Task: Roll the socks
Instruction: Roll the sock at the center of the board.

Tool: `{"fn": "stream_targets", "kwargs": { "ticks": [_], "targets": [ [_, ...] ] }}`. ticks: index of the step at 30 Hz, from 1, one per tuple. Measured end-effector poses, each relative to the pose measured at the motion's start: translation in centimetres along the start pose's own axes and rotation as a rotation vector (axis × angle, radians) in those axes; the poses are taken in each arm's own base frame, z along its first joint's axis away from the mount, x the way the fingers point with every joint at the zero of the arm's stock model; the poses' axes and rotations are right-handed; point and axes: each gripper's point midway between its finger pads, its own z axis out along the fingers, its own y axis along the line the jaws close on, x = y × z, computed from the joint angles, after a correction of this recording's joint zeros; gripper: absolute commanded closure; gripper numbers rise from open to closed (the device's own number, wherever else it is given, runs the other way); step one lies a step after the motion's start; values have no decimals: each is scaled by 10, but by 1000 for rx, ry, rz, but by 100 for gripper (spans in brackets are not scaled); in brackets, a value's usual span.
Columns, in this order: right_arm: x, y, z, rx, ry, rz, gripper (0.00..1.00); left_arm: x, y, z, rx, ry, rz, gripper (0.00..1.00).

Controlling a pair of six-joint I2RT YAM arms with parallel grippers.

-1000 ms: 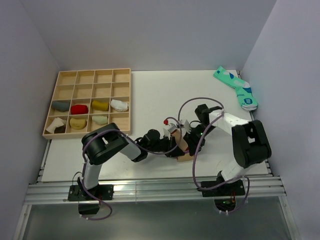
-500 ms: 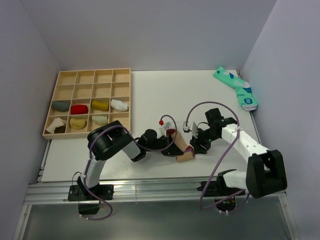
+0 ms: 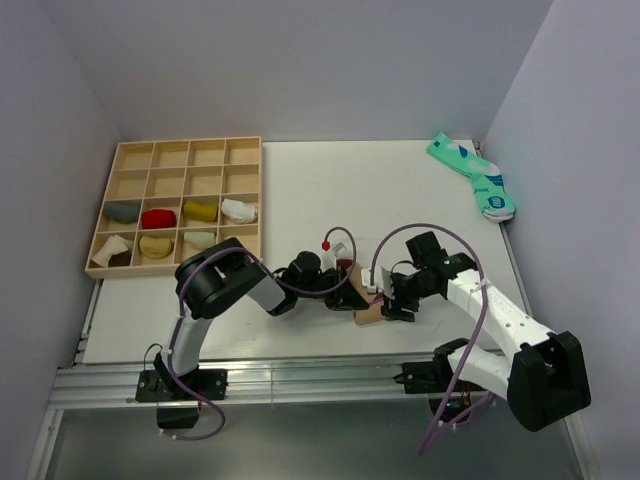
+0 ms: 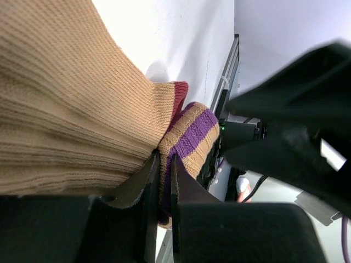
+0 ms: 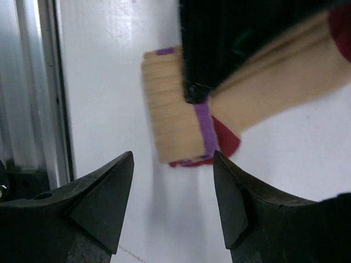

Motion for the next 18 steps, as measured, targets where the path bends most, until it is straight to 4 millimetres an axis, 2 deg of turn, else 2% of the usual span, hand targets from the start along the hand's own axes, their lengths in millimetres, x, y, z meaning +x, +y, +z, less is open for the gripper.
{"fn": "stream_targets", "kwargs": {
  "ticks": [6, 18],
  "targets": [
    [-1, 20, 15, -73, 16, -78, 33, 0, 1, -1, -21, 4, -23, 100],
    [5, 15, 32, -46, 56, -173, 35, 1, 3, -3, -23, 7, -45, 100]
  ]
}}
